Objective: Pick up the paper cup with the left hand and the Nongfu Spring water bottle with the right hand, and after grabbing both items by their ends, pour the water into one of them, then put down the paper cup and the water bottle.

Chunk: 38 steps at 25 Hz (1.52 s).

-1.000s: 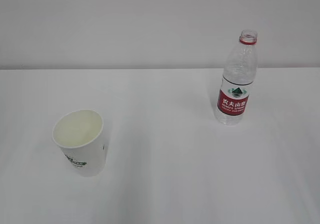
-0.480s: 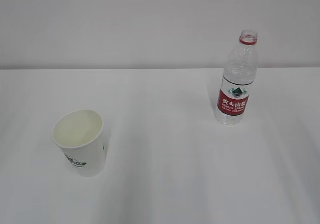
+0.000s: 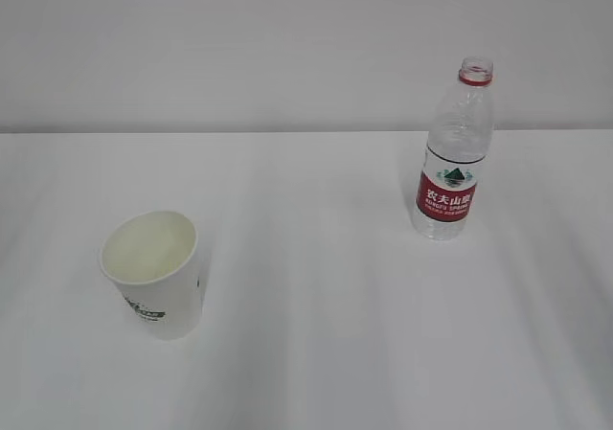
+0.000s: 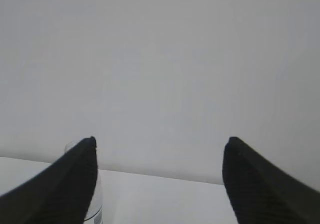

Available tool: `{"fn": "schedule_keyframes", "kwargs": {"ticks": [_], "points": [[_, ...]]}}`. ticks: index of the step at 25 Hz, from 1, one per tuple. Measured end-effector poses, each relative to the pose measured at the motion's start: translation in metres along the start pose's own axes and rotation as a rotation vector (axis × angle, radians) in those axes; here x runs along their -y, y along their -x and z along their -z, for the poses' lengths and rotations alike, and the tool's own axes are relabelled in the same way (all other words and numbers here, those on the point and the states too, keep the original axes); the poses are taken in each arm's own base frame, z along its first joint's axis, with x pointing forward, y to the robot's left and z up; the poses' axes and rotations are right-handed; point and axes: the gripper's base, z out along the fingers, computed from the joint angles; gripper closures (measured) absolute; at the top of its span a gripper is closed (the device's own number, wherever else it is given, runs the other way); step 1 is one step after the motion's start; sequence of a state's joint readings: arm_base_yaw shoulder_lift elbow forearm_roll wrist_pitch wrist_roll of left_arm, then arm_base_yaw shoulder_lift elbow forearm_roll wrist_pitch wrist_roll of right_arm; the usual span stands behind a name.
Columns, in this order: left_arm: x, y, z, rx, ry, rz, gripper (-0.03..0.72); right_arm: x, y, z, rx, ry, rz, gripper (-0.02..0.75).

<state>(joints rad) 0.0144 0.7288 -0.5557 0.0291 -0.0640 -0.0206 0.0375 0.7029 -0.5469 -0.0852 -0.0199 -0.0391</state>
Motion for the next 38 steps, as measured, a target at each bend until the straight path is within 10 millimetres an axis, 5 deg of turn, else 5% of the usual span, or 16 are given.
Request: {"fn": "schedule_keyframes", "kwargs": {"ticks": [16,24,31,38], "points": [[0.001,-0.031,-0.064,-0.02,-0.009,0.0,0.199,-0.005,-0.027,-0.066,-0.027,0.027,0.0,0.149],[0.001,-0.063,-0.094,-0.108,-0.011,0.003,0.199,-0.008,-0.045,-0.089,-0.067,0.039,-0.003,0.149],[0.004,-0.089,-0.106,-0.195,-0.022,0.003,0.2,-0.011,-0.064,-0.103,-0.134,0.048,-0.005,0.15],[0.018,-0.126,-0.095,-0.208,-0.079,0.0,0.201,-0.013,-0.08,-0.113,-0.199,0.056,-0.006,0.15]]}}
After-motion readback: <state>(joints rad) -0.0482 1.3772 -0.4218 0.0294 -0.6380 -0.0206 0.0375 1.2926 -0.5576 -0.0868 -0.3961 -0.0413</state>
